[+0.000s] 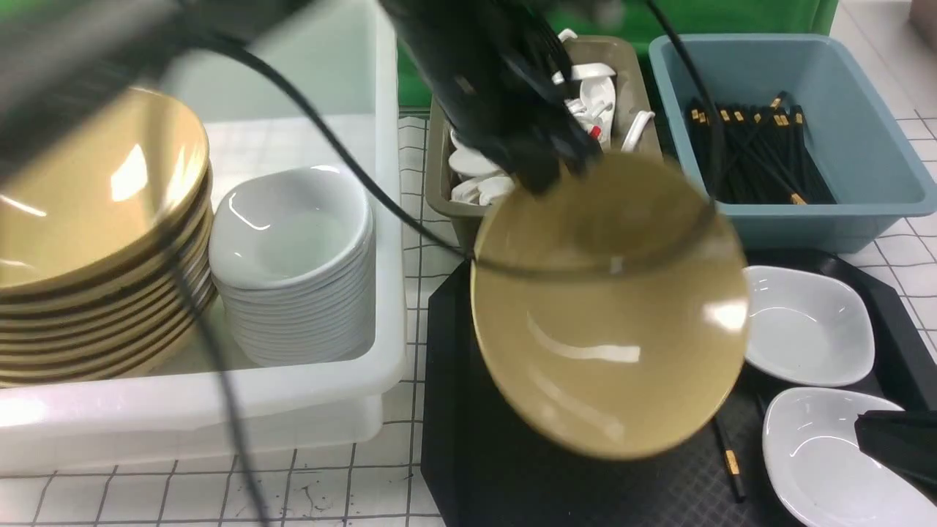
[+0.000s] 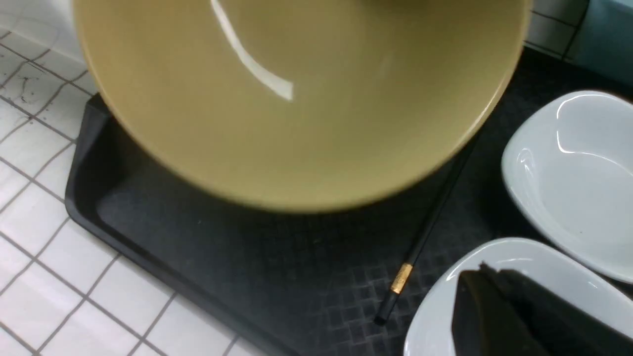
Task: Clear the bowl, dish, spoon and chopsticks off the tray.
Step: Use the left arm to grab the yellow noodle bowl on the left, then use the left arm to put the noodle bowl into the large storage box on the left
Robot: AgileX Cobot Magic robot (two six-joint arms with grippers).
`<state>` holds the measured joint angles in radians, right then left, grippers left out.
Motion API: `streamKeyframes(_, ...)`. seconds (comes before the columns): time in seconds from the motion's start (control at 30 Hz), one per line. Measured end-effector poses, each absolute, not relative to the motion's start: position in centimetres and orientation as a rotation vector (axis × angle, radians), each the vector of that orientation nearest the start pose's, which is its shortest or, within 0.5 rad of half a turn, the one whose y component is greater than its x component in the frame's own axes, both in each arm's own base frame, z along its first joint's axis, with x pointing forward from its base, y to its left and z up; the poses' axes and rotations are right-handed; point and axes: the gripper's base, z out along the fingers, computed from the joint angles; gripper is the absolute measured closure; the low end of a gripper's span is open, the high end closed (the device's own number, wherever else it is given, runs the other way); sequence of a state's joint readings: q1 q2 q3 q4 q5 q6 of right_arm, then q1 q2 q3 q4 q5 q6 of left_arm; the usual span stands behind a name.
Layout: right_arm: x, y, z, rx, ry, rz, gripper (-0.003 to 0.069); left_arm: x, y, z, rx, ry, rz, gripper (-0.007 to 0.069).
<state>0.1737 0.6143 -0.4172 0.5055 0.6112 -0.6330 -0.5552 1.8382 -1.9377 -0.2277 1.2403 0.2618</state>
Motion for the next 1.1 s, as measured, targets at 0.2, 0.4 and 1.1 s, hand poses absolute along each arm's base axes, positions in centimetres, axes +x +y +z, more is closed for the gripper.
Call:
streamKeyframes(0.2,10.6,4.4,25.8,-0.563,2.147,0.301,0.0596,32.2,-16.5,42.4,0.834,2.367,-0.383,0.0616)
streamKeyframes(0.4,10.6,4.4,25.8,-0.563,2.147,0.301,0.0589,29.4,-5.3,47.6,0.434,2.325,-0.191,0.0616)
streamKeyframes(1.1,11.0,4.3,25.8,-0.470,2.133,0.308,0.0565,27.3,12.0,35.3,-0.440,2.453,0.001,0.0522)
